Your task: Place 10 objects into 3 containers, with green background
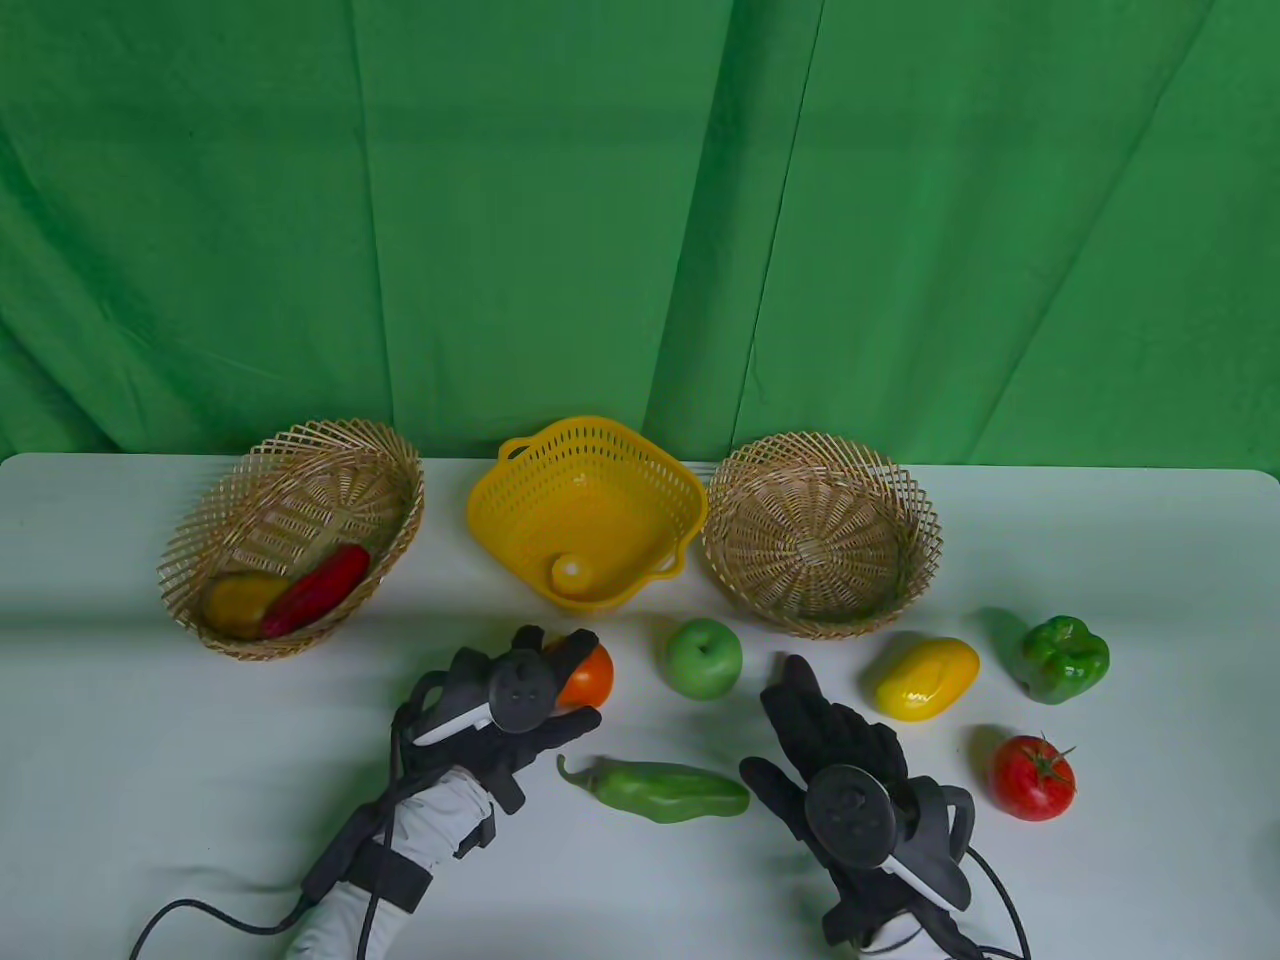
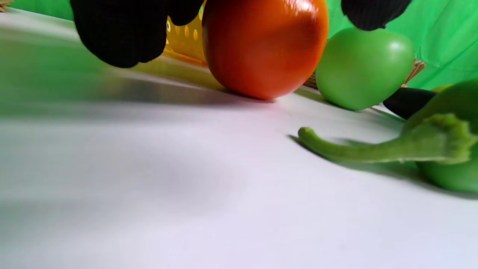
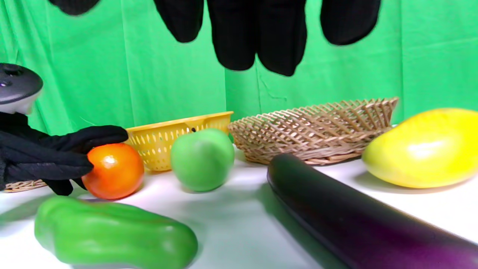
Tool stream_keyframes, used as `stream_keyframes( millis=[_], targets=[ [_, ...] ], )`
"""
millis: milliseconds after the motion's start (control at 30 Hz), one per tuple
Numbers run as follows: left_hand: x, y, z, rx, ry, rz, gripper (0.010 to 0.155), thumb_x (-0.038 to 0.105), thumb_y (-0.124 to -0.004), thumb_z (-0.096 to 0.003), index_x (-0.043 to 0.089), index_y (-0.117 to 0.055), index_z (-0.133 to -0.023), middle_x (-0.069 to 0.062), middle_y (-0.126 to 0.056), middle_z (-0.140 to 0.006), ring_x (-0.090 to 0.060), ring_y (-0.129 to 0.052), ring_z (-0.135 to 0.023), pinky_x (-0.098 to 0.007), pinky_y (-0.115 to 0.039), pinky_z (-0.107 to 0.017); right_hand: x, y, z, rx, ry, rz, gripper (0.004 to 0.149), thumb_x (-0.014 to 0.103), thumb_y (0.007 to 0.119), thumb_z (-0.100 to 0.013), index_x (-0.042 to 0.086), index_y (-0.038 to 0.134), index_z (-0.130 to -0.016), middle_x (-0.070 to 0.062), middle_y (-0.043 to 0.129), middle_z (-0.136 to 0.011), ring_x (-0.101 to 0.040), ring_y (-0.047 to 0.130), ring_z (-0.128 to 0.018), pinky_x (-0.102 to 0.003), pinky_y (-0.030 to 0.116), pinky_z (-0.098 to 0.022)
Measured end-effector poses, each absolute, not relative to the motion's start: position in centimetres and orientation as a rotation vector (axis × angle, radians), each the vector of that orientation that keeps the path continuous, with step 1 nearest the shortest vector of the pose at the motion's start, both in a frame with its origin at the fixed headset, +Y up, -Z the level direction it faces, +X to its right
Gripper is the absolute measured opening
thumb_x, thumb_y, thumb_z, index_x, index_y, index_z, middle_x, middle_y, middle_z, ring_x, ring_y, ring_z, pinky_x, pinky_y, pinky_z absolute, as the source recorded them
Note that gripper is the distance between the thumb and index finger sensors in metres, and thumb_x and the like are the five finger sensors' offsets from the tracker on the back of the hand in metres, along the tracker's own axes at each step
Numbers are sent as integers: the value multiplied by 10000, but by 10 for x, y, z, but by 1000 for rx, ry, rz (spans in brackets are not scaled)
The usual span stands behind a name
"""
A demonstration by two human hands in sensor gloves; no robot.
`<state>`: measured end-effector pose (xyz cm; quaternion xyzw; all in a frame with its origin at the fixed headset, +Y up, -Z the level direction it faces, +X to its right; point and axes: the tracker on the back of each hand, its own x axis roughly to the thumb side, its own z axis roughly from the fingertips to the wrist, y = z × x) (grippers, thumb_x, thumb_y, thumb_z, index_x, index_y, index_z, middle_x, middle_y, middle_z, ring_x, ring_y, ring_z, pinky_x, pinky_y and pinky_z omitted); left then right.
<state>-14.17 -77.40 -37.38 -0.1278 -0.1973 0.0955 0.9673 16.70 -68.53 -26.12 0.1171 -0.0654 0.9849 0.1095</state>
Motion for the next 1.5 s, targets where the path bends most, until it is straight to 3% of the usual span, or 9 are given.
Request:
stream_keyframes(
  millis=[333,767,1133,1500],
  targets=[
    [-128,-780,-383,-218,-372,178,824,611,-650,-561,419,-47,-1087,-348,-378,-1158,-479,-719,-986,-516,-753,-626,167,-685,-261,348,-194,2895,719,653,552,-552,271,488,-1156,-147,655,-1160,-467,687,-1004,-706,520,-733],
    [-124,-775,-389,-144,-397,170,819,607,-722,-512,398,-190,-1099,-371,-522,-1093,-440,-842,-843,-471,-801,-575,167,-685,-261,348,-200,2889,720,654,552,-551,269,489,-1157,-151,658,-1158,-469,686,-1003,-707,520,-733],
    [-155,-765,-377,-116,-364,157,824,610,-726,-508,398,-190,-1097,-363,-517,-1095,-439,-828,-854,-471,-797,-582,167,-685,-261,351,-199,2889,720,654,552,-552,268,489,-1157,-149,656,-1160,-468,686,-1003,-706,520,-733],
    [-206,-735,-370,8,-266,160,817,593,-721,-513,402,-174,-1089,-367,-492,-1097,-445,-812,-873,-469,-794,-590,166,-685,-260,349,-189,2895,720,654,552,-552,268,488,-1157,-151,655,-1160,-469,689,-1002,-706,522,-732]
  ],
)
